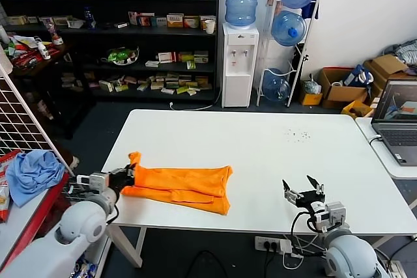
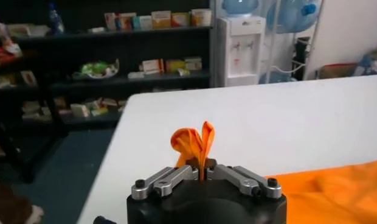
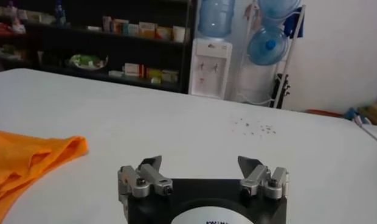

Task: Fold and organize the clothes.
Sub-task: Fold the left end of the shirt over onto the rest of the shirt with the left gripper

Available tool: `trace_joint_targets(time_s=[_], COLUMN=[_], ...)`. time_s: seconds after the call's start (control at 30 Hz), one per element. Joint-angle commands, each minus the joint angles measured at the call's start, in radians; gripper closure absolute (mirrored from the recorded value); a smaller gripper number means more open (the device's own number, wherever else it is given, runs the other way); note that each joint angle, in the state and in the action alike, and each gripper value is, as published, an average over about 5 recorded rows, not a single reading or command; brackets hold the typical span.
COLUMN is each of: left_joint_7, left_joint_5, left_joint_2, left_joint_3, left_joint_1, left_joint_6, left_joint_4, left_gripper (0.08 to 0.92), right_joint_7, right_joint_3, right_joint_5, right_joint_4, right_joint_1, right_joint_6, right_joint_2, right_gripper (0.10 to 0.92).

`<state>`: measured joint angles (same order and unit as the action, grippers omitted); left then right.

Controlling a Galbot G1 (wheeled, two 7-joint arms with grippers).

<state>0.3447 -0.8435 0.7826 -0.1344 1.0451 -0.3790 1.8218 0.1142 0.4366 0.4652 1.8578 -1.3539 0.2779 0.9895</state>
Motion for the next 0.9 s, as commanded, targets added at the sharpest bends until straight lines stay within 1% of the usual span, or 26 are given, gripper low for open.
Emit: trace_joint_targets(time_s=[0.03, 0.17, 0.33, 0.67, 0.77, 0.9], left_joint_7=[0.084, 0.098, 0.106, 0.097, 0.081, 0.067], left_joint_5=[-0.117, -0.096, -0.070, -0.015, 0.001, -0.018], left_joint_2=[0.168, 0.266, 0.361, 0.467, 0.488, 0.486], left_joint_3=[0.189, 0.242, 0.272, 0.298, 0.300, 0.300], left_joint_1=[-0.058, -0.109, -0.157, -0.181, -0.178, -0.169], left_joint_6=[-0.044, -0.041, -0.034, -0.012, -0.008, 0.028], left_joint_4=[0.113, 0.050, -0.043, -0.135, -0.140, -0.118], left_gripper=[0.875, 0.875, 0.875, 0.872, 0.826, 0.715], right_joint_7=[-0.002, -0.001, 0.000, 0.005, 0.006, 0.006], right_joint_3=[0.003, 0.006, 0.008, 0.003, 0.000, 0.000], right_joint_5=[-0.018, -0.012, -0.026, -0.031, -0.031, -0.031], right_joint_4=[-0.013, -0.020, -0.029, -0.040, -0.041, -0.046], right_joint_1=[0.003, 0.005, 0.004, 0.021, 0.024, 0.027], right_joint_6=[-0.006, -0.004, -0.005, 0.002, 0.005, 0.005], right_joint_2=[0.008, 0.022, 0.045, 0.060, 0.058, 0.060], right_gripper=[0.203, 0.203, 0.203, 0.203, 0.203, 0.203])
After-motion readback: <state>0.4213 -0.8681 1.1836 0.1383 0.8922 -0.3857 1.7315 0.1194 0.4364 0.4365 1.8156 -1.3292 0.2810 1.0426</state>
